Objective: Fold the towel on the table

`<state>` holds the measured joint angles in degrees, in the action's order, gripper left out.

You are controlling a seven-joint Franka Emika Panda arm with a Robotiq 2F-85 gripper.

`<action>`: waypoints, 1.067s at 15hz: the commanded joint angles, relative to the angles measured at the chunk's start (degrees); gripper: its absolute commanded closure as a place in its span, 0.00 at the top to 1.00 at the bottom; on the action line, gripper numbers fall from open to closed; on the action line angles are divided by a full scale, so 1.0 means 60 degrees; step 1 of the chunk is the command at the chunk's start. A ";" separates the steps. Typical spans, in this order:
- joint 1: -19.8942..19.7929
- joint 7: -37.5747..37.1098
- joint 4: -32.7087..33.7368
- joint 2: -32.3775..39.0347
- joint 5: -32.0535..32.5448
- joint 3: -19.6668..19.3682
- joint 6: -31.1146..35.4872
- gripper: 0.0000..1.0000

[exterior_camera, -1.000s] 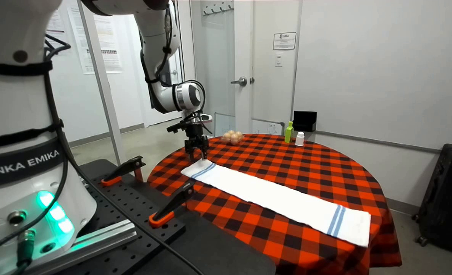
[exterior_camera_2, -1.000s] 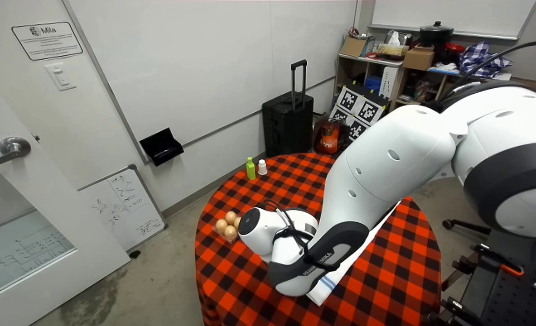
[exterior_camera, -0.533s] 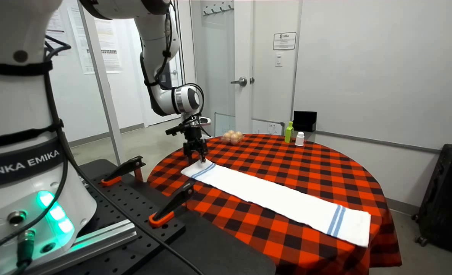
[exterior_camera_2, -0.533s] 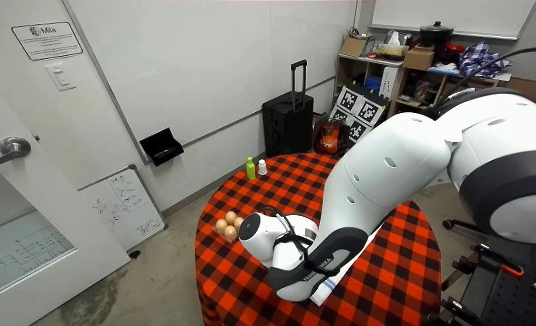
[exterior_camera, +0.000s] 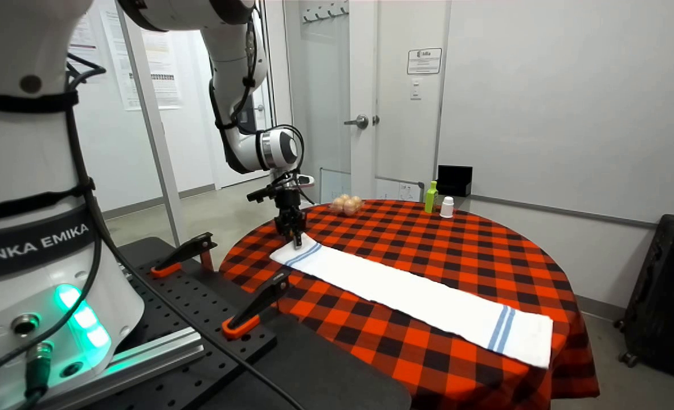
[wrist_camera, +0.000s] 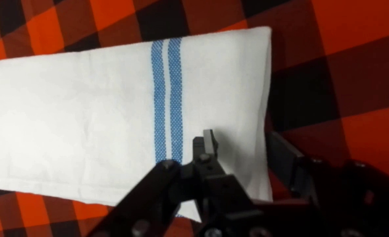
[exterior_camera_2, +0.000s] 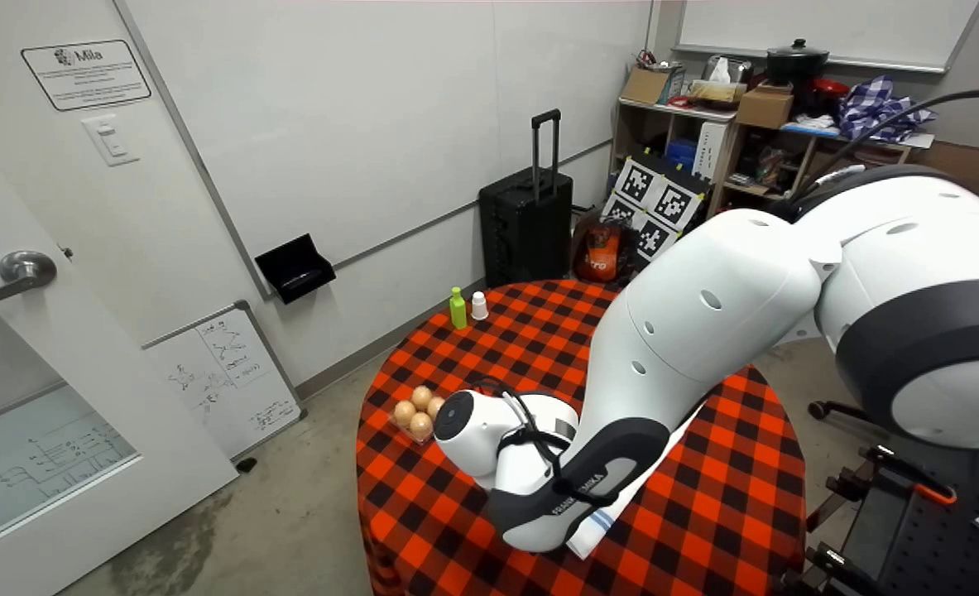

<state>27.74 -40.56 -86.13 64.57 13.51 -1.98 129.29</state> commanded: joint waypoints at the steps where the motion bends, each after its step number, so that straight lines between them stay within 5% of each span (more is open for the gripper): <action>1: 0.0005 0.0166 0.0283 0.0242 -0.0122 -0.0008 0.0036 0.14; 4: 0.0030 0.0224 0.0246 0.0171 -0.0084 0.0002 0.0036 0.00; 16: 0.0618 0.2800 0.0056 -0.1988 0.0567 0.0596 0.0182 0.01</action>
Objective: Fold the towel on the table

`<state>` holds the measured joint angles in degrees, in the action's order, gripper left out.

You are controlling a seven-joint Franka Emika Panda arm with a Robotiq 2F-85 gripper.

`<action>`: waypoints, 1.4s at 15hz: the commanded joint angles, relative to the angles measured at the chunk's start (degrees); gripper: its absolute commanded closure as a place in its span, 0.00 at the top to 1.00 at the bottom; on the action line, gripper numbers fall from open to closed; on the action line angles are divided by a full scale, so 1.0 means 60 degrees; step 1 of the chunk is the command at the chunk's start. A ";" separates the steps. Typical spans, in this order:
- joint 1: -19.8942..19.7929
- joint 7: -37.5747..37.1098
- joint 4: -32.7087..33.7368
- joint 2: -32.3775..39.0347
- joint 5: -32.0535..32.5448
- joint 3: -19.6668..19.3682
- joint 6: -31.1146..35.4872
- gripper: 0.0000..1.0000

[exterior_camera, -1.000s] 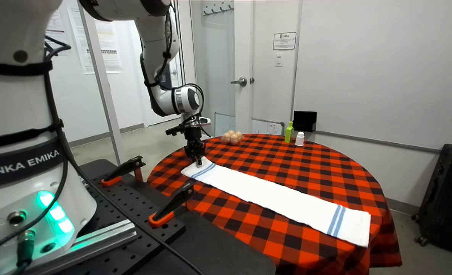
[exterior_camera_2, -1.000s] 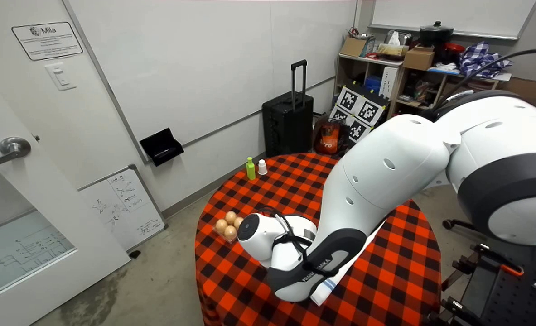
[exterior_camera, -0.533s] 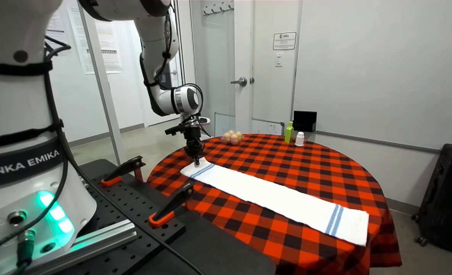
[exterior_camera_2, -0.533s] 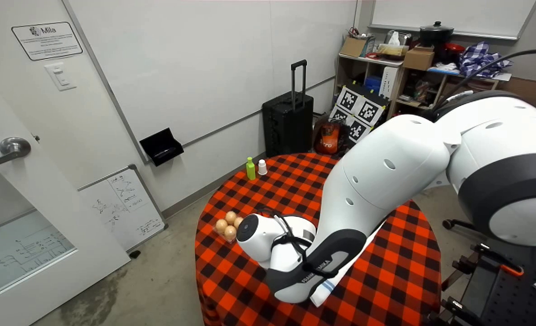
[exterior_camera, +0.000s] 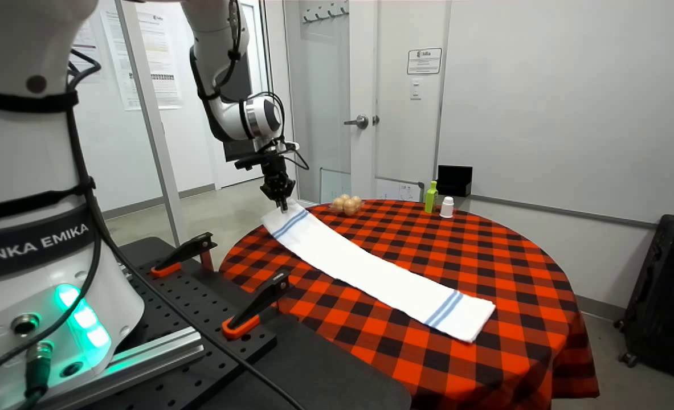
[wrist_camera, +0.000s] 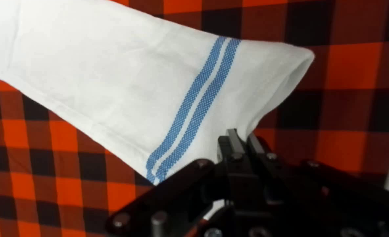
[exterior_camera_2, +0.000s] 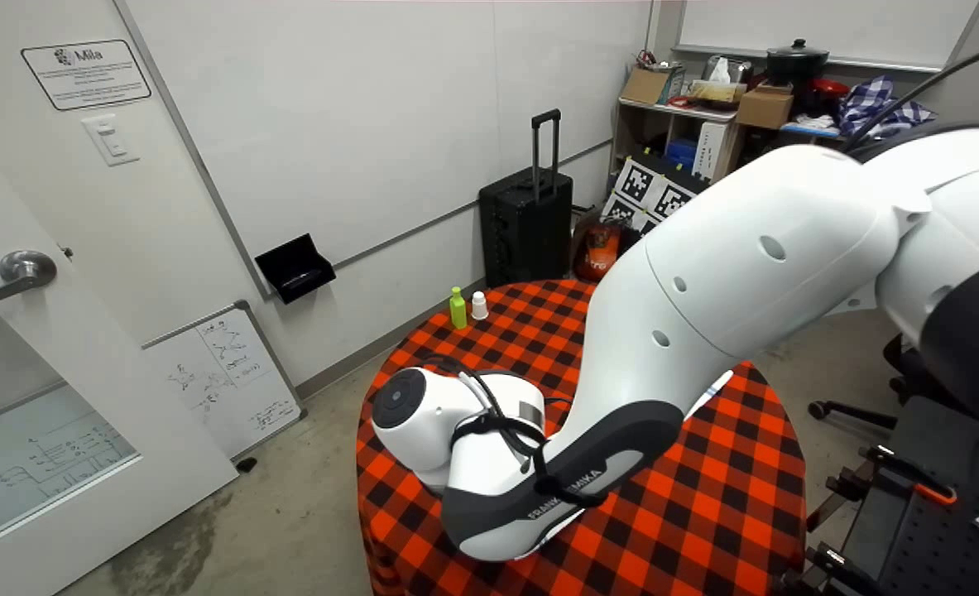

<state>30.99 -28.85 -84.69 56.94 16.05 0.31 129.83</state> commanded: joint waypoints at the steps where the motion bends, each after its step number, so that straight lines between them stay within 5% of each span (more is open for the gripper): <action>1: 0.0083 0.1167 -0.0132 -0.0919 0.0151 0.0342 0.0054 0.01; 7: -0.0065 0.2654 0.0013 -0.1983 0.0080 0.0885 0.0013 0.01; 21: -0.0796 0.3515 -0.1174 -0.4224 0.2047 0.0227 -0.2291 0.01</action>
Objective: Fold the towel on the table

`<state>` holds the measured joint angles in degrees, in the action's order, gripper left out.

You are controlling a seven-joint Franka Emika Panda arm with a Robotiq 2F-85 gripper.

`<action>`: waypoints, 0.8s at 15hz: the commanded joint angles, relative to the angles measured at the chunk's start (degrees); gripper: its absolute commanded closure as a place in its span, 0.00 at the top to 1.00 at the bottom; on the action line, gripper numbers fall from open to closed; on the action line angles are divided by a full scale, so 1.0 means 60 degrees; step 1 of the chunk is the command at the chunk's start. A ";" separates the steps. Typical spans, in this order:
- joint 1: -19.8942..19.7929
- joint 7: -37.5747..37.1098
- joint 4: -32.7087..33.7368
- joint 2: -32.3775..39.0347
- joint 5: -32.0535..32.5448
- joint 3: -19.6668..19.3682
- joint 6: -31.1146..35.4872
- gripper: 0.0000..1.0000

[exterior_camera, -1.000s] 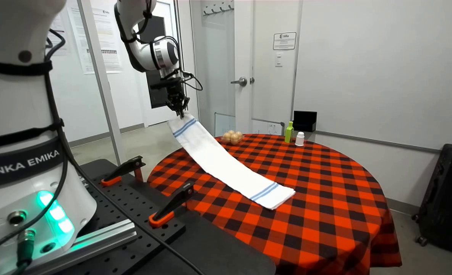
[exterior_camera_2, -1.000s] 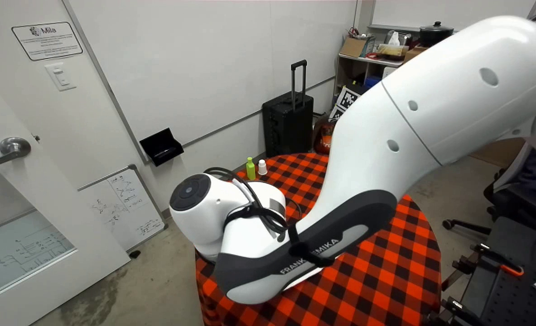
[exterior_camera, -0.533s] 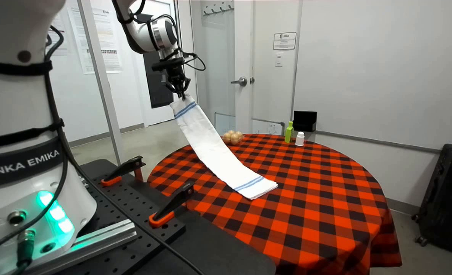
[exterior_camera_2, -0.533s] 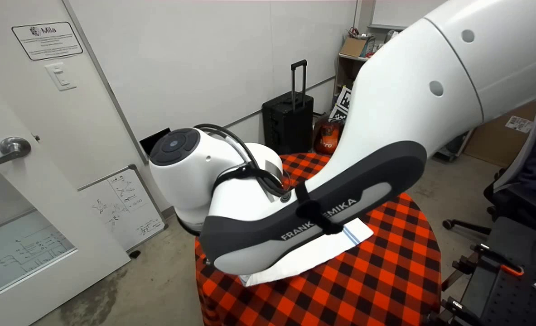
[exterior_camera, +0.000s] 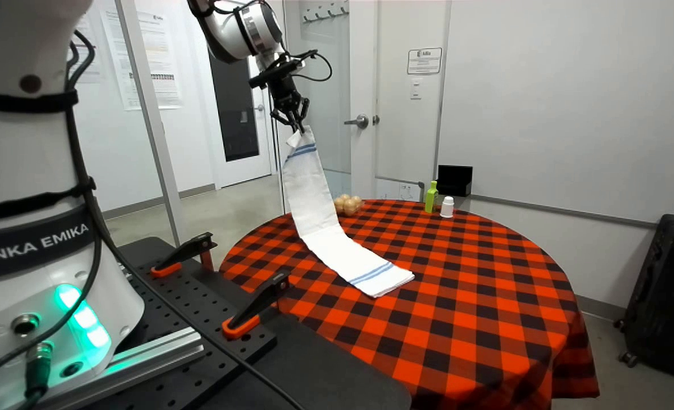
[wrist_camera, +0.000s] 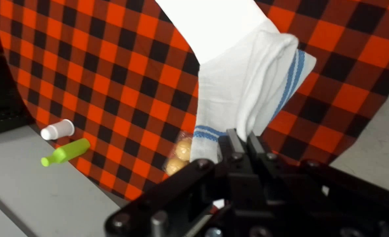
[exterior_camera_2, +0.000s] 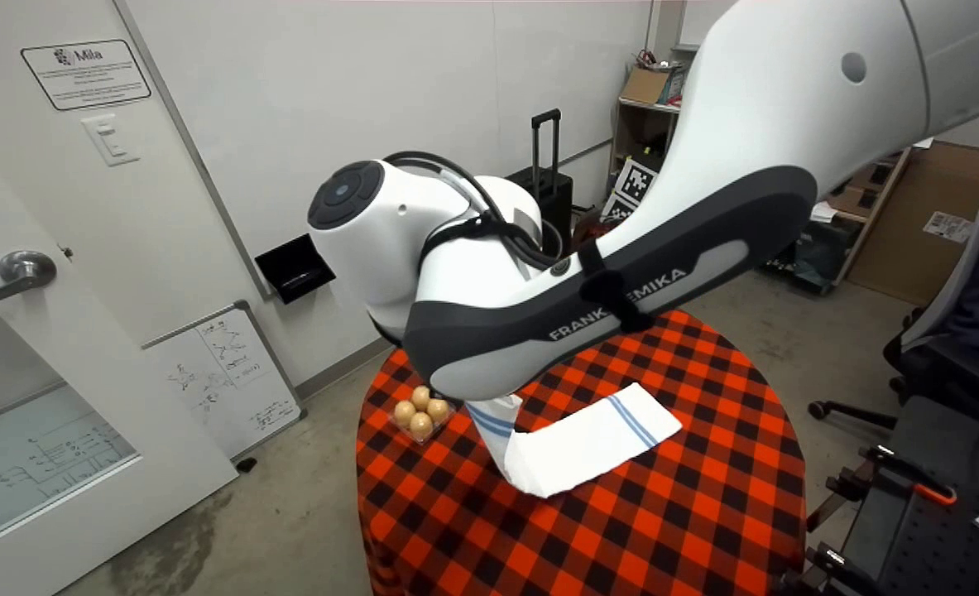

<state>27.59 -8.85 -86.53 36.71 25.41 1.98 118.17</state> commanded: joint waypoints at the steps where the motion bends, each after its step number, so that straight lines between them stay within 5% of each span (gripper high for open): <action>1: -0.0350 0.0216 -0.1055 -0.1067 0.0605 -0.0046 -0.0482 0.01; 6: -0.0916 0.0026 -0.2223 -0.2163 0.1007 0.0001 -0.1628 0.01; 12: -0.1775 -0.0256 -0.4221 -0.3841 0.0955 0.0090 -0.1772 0.01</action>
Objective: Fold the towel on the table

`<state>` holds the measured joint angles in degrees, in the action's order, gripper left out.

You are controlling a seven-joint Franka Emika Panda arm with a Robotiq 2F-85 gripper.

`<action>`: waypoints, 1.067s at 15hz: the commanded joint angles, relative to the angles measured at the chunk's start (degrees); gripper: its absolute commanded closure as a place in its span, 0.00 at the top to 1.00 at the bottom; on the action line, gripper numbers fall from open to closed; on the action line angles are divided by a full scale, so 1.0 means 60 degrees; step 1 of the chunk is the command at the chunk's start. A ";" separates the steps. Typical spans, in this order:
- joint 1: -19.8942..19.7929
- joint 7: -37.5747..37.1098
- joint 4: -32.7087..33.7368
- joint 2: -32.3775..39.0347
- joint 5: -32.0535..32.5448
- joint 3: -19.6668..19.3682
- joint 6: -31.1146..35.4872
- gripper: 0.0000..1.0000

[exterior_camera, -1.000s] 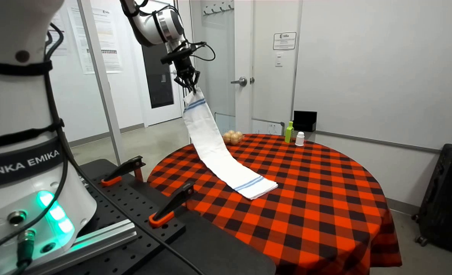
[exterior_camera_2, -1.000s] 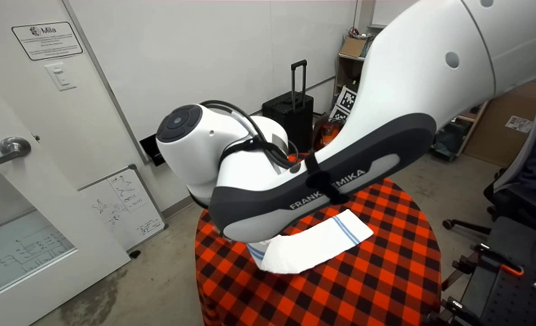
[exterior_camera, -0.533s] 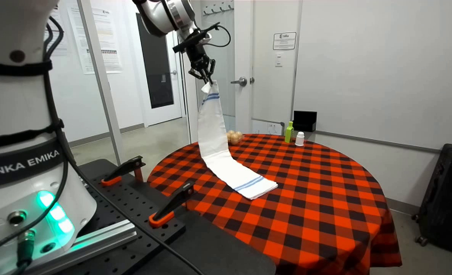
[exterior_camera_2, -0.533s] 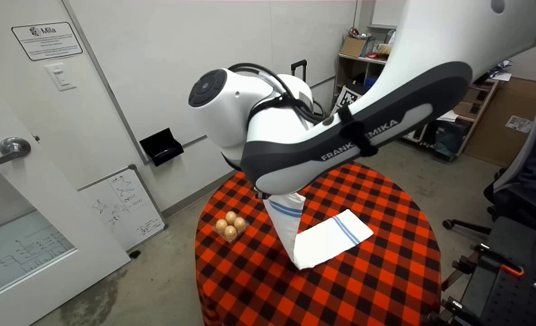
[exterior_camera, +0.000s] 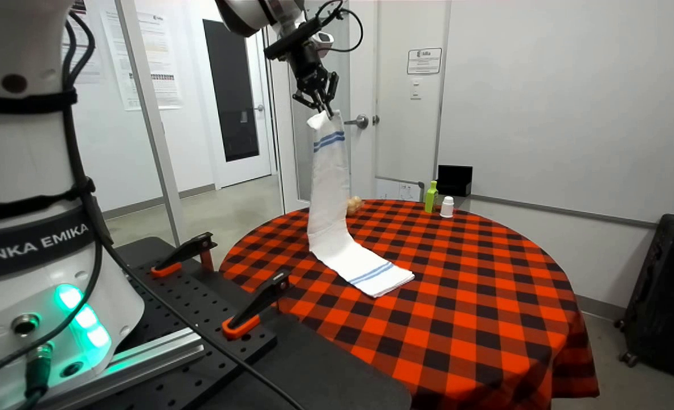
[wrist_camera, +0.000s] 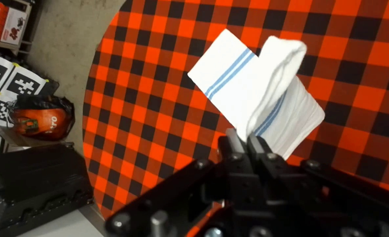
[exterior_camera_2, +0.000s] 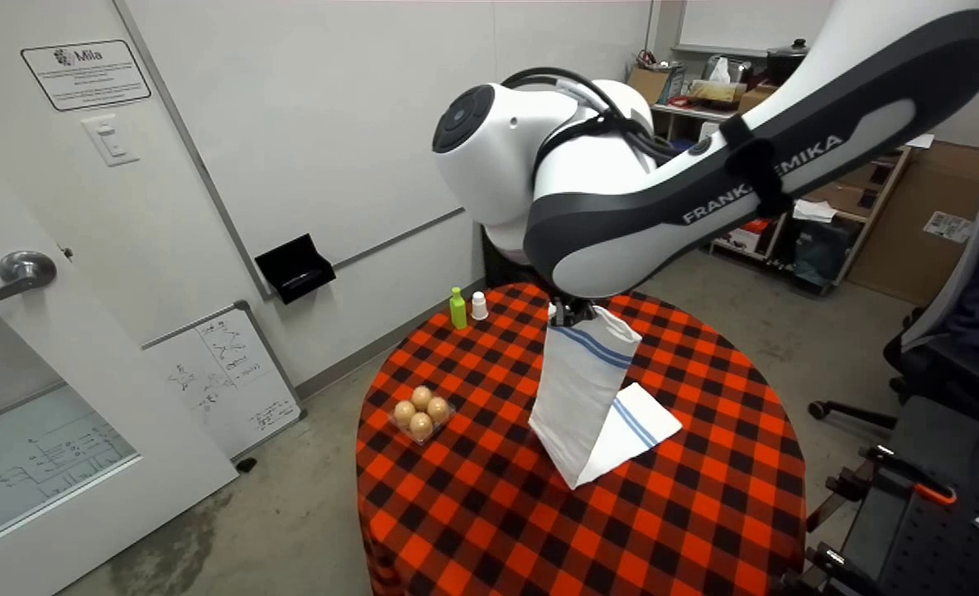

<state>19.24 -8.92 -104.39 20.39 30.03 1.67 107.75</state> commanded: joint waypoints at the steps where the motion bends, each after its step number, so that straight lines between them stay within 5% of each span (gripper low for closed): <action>1: -0.0523 -0.0272 -0.1545 -0.1407 0.0208 0.0138 -0.0038 0.01; 8: -0.1402 0.0024 -0.2850 -0.2971 0.0816 0.0201 -0.0207 0.01; 16: -0.1577 0.1187 -0.2395 -0.2068 0.1843 0.0556 -0.0438 0.01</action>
<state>10.47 -4.96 -120.78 4.86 38.40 3.67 106.45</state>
